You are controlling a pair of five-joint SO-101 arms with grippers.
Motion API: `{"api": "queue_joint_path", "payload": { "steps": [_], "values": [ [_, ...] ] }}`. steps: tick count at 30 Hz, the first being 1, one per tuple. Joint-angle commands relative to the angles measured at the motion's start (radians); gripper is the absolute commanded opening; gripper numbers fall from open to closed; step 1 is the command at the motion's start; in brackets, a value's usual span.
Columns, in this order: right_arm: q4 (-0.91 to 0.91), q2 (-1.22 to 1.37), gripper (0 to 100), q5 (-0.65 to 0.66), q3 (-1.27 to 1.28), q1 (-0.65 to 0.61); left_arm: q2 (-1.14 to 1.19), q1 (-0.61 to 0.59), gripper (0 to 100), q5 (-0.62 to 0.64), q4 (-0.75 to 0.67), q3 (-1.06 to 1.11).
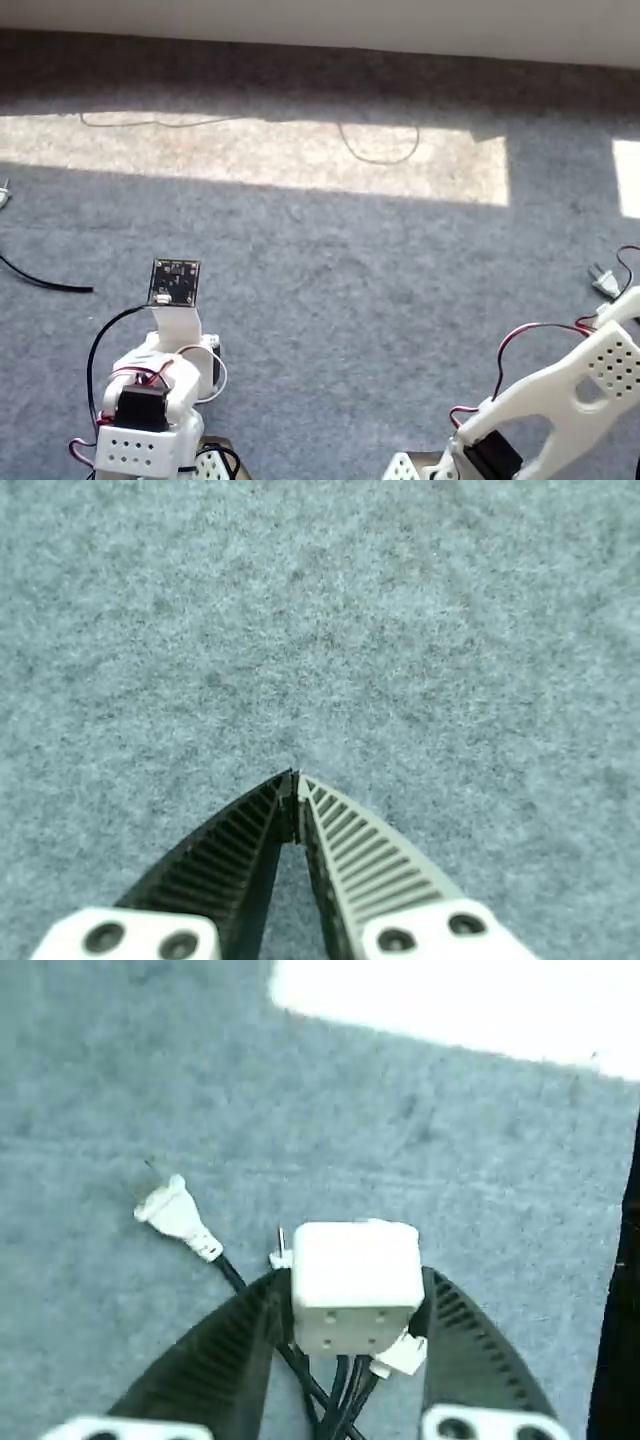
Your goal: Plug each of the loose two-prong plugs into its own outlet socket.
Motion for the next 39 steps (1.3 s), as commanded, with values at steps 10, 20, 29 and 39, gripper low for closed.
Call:
{"api": "queue_joint_path", "payload": {
  "steps": [10, 20, 29, 39],
  "values": [
    [0.044, -0.030, 17.6, -0.795, -0.077, -0.245, -0.007, 0.015, 1, -0.005, 0.005, 0.013],
    [0.045, -0.031, 17.6, -1.145, -0.076, -0.527, -0.007, 0.016, 1, -0.005, 0.005, 0.013],
    [0.044, -0.030, 17.6, -1.361, -0.074, -0.911, -0.007, 0.015, 1, -0.005, 0.005, 0.013],
    [0.042, -0.021, 17.4, -1.818, -0.047, -1.175, -0.007, 0.015, 1, -0.005, 0.005, 0.013]
  ]
}}
